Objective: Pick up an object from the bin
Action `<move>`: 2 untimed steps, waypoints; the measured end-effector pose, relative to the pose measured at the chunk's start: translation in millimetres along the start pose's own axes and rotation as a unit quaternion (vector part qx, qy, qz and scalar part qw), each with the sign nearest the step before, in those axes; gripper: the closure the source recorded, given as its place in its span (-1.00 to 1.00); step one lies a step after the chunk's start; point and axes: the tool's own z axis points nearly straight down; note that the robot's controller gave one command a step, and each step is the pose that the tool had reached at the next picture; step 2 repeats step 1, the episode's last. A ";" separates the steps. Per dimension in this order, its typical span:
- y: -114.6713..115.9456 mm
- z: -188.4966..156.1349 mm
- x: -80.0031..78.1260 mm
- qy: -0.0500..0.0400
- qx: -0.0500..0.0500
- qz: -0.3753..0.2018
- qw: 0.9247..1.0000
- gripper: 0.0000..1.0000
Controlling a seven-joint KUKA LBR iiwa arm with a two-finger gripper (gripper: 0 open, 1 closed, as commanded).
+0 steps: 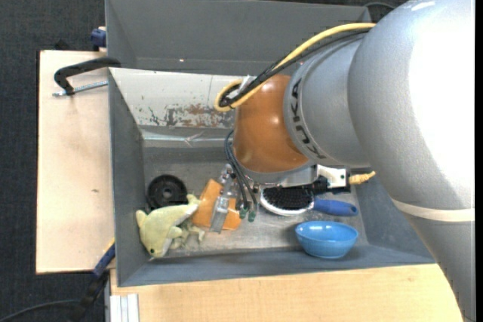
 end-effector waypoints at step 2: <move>-2.4 -227.0 -36.8 -0.011 0.000 -0.223 0.975 1.00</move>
Offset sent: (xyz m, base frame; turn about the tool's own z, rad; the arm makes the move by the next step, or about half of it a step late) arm 0.0340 -0.0148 0.2216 -0.4490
